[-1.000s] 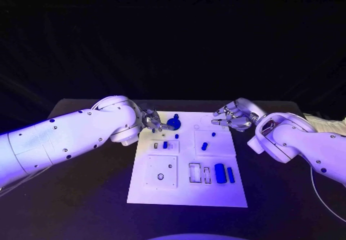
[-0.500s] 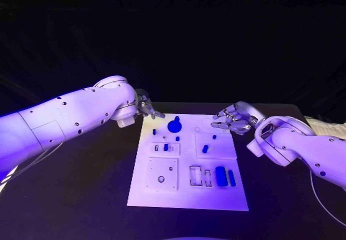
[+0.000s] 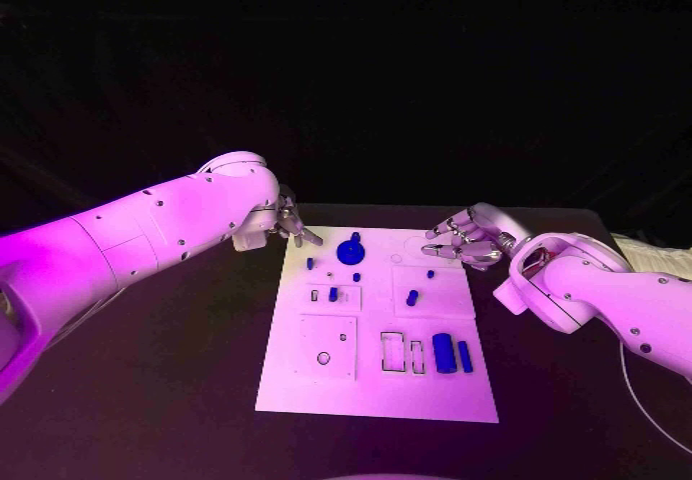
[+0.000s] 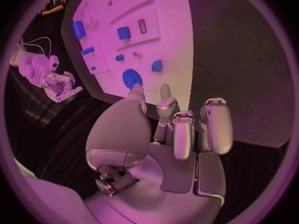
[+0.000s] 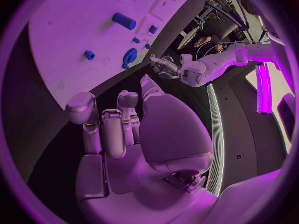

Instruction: Assemble the parts on the task board

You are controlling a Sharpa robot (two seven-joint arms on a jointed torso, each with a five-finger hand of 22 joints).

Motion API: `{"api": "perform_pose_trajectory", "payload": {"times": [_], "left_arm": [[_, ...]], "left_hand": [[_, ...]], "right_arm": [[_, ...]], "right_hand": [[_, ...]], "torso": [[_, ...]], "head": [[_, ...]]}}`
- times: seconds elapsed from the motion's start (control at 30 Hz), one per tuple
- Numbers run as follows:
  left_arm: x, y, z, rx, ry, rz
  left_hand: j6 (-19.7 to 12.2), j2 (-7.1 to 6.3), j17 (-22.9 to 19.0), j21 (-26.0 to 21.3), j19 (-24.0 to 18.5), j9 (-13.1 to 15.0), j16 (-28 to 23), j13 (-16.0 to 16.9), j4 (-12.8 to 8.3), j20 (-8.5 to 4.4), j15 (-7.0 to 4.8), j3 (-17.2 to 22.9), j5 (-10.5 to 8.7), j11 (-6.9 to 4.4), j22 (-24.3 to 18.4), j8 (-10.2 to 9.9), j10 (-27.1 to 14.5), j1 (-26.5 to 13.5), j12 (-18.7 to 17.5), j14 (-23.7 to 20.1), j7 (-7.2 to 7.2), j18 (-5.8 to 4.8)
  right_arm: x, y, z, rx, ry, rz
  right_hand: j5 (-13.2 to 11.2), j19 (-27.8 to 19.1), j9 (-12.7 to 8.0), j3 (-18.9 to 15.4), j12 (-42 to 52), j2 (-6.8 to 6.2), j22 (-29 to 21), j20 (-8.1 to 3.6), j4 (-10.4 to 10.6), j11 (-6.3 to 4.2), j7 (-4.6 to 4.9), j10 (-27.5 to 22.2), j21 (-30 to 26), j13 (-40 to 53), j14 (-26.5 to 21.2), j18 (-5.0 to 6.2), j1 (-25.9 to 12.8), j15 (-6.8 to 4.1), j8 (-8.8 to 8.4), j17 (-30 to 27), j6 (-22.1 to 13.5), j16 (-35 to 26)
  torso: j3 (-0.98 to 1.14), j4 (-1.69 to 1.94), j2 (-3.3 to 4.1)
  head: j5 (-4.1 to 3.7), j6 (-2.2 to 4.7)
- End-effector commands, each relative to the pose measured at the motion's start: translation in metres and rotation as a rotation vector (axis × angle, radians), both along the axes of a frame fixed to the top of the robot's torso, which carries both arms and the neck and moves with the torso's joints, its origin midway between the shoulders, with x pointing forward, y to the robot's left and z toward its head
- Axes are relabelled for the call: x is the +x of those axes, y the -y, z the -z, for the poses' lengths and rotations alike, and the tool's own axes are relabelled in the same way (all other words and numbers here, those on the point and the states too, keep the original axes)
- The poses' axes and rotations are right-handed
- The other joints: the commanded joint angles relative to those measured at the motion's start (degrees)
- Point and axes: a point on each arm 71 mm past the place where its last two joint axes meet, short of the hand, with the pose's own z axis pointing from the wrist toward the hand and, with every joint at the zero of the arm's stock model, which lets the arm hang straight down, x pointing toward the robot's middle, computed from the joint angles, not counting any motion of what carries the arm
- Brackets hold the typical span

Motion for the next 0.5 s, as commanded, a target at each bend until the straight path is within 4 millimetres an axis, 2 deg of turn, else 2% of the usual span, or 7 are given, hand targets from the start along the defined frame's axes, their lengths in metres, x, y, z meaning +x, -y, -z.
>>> {"api": "perform_pose_trajectory", "payload": {"times": [0.03, 0.23, 0.5], "left_arm": [[-0.0004, 0.0026, 0.0021, 0.037, -0.035, 0.041], [0.0014, 0.0044, 0.0057, 0.043, -0.048, 0.038], [0.0026, 0.0070, 0.0110, 0.054, -0.072, 0.039]], "left_hand": [[0.38, 0.16, 15.10, 0.36, 0.31, 0.10, 0.17, 0.09, 0.03, -0.04, -0.38, -0.43, -0.23, 0.11, 2.84, 0.42, 0.47, -0.60, 0.42, 6.11, 0.10, 0.53], [0.39, 0.19, 15.10, 0.41, 0.34, 0.11, 0.17, 0.11, 0.03, -0.06, -0.39, -0.49, -0.22, 0.10, 2.91, 0.45, 0.49, -0.65, 0.44, 6.11, 0.09, 0.51], [0.26, 0.66, 15.10, 0.42, 0.38, 0.08, 0.17, 0.07, -0.12, -0.15, -0.46, -0.50, -0.16, 0.03, 2.97, 0.47, 0.48, -0.19, 0.45, 6.11, 0.04, 0.50]], "right_arm": [[-0.0005, -0.0020, 0.0003, 0.000, 0.002, -0.016], [-0.0005, -0.0026, 0.0005, 0.001, 0.001, -0.018], [-0.0006, -0.0031, 0.0005, 0.001, 0.001, -0.019]], "right_hand": [[0.27, -0.35, 0.00, -0.33, -0.07, 0.17, -0.07, -0.08, 0.08, 0.03, 0.08, -0.34, -0.21, 0.00, 3.74, 0.29, -0.24, 0.05, -0.10, 4.30, -0.14, -0.27], [0.54, -0.33, 0.01, -0.45, -0.01, 0.28, -0.10, -0.08, 0.07, 0.02, 0.08, -0.34, -0.25, 0.01, 3.75, 0.30, -0.07, 0.04, -0.09, 4.29, -0.15, -0.30], [0.54, -0.33, 0.01, -0.45, -0.01, 0.28, -0.10, -0.08, 0.07, 0.02, 0.08, -0.34, -0.25, 0.01, 3.75, 0.30, -0.07, 0.04, -0.09, 4.29, -0.15, -0.30]], "torso": [[0.03, -0.04, -0.07], [0.09, -0.04, -0.05], [0.07, -0.10, 0.03]], "head": [[0.14, -0.05], [0.15, -0.20], [0.14, -0.27]]}}
